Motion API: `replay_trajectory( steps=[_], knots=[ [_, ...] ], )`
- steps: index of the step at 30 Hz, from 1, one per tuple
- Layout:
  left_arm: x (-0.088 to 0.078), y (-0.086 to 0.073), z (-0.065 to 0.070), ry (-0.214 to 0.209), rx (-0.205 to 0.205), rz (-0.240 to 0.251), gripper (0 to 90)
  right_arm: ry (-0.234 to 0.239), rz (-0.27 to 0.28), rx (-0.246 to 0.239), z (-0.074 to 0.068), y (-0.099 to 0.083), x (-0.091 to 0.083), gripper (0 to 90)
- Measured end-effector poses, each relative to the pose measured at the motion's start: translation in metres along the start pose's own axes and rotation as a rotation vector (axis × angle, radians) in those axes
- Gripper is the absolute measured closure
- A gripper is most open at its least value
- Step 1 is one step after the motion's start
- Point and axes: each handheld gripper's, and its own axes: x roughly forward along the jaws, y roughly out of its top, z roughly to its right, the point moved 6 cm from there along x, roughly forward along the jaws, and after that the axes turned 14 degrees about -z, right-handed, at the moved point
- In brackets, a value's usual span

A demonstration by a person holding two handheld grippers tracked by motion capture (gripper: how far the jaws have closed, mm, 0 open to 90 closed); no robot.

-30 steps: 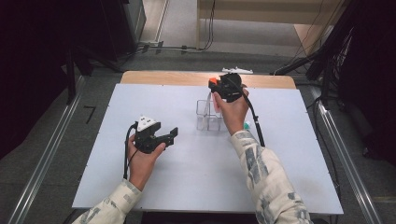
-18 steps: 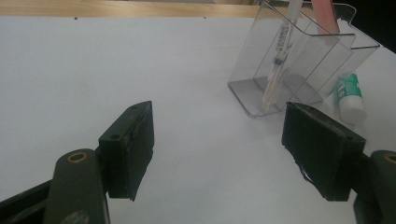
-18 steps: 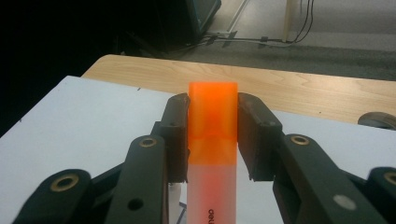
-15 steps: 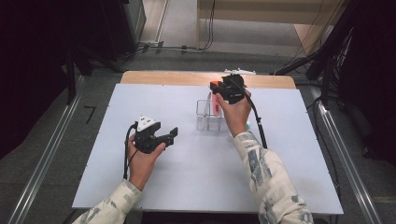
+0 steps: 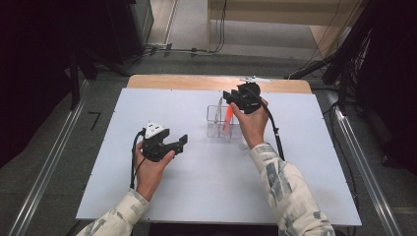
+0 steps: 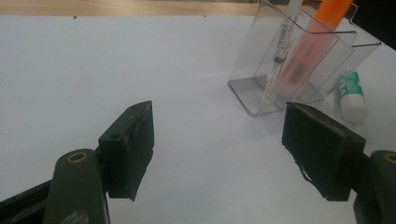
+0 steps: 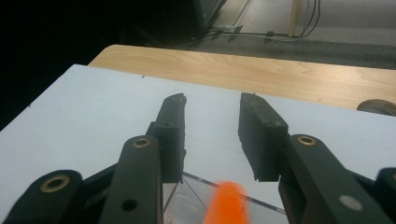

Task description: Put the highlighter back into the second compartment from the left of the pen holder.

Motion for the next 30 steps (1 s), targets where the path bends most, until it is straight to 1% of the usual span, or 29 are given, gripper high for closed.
replay_trajectory(
  steps=[5, 9, 20, 30],
  knots=[
    [0.0, 0.0, 0.0, 0.001, 0.0, 0.0, 26.2, 0.014, 0.008, 0.004, 0.001, -0.002, -0.004, 57.6],
    [0.0, 0.0, 0.0, 0.001, 0.0, 0.0, 26.2, 0.015, 0.014, 0.001, 0.004, -0.004, -0.008, 55.2],
    [0.001, -0.001, 0.0, 0.009, 0.004, -0.007, 25.9, -0.021, 0.044, -0.037, 0.013, -0.019, -0.025, 45.1],
    [0.002, -0.001, 0.0, 0.015, 0.004, -0.01, 23.7, -0.044, 0.043, -0.047, 0.024, -0.036, -0.037, 38.4]
  ],
)
